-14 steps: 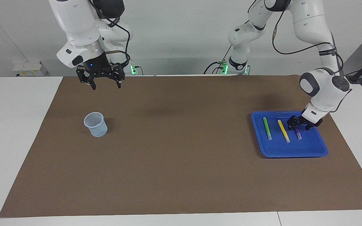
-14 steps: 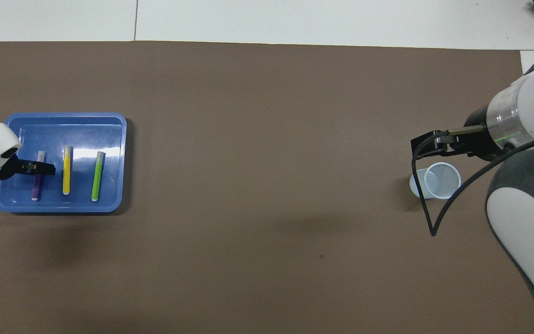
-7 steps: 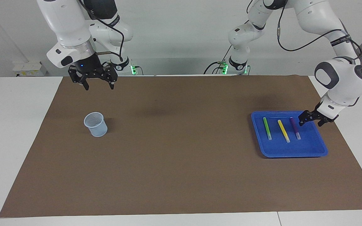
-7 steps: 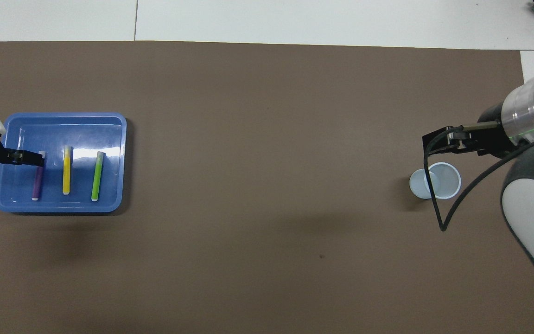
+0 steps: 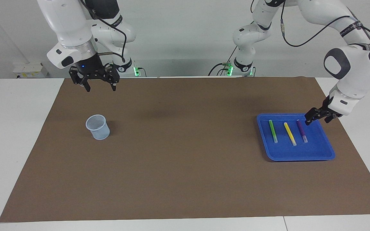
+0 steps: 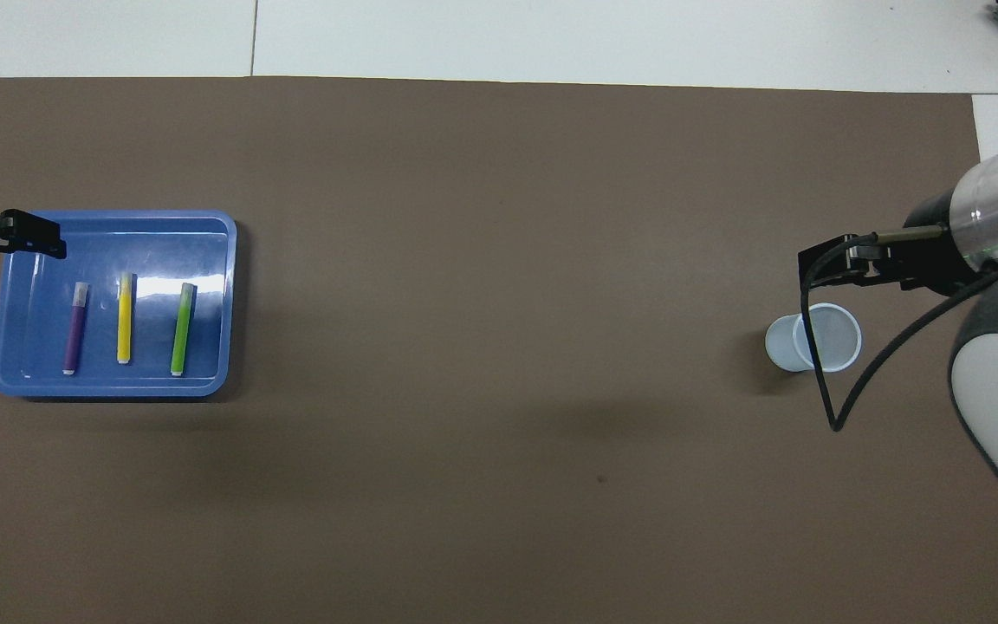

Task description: Right arm passes pens to left for tray arrangement

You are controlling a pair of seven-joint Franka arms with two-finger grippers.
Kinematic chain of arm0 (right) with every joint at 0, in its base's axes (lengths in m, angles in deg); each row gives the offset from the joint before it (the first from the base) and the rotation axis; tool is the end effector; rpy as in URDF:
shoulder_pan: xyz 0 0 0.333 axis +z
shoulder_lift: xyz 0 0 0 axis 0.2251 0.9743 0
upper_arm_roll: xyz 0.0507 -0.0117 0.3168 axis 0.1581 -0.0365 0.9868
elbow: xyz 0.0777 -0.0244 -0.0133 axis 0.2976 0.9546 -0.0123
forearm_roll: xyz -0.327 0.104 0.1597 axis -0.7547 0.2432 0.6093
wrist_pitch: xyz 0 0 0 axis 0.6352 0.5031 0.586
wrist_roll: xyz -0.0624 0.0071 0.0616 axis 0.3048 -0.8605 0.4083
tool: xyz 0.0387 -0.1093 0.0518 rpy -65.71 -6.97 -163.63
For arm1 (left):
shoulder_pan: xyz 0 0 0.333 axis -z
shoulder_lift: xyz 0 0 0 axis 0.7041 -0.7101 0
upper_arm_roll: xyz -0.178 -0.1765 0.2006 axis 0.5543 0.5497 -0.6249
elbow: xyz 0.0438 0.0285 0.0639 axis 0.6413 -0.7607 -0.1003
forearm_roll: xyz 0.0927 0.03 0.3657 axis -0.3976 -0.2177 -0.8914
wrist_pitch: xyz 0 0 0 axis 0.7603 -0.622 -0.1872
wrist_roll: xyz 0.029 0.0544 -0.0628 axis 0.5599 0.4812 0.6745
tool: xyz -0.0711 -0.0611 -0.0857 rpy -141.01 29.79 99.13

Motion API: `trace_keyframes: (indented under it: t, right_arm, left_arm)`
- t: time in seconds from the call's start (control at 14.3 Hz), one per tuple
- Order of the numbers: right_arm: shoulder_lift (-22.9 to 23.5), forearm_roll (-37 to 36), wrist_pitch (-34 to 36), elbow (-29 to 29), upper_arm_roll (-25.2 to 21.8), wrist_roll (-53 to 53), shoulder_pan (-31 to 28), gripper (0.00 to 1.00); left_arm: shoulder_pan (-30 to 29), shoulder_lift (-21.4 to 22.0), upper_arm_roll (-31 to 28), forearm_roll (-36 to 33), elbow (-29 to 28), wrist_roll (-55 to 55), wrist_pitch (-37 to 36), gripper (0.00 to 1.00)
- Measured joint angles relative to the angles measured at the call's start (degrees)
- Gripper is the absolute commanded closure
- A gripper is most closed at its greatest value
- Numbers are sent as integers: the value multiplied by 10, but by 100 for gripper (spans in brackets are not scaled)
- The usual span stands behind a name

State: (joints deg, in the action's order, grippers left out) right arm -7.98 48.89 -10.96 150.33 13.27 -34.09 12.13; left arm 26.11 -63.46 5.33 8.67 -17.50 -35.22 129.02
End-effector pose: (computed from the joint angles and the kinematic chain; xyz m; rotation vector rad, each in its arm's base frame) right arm 0.5420 0.0762 0.6083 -3.1317 0.0083 0.0002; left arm 0.6082 0.0779 0.4758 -3.1368 -0.0861 -0.0118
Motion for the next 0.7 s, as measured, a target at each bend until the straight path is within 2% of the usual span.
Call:
trace_keyframes:
  t: [0.35, 0.7]
  right_arm:
    - [0, 0, 0, 0, 0, 0, 0, 0]
    - [-7, 0, 11, -1, 0, 0, -1, 0]
  left_arm:
    - [62, 1, 1, 1, 59, 94, -73, 0]
    - [97, 17, 3, 1, 93, 115, -124, 0]
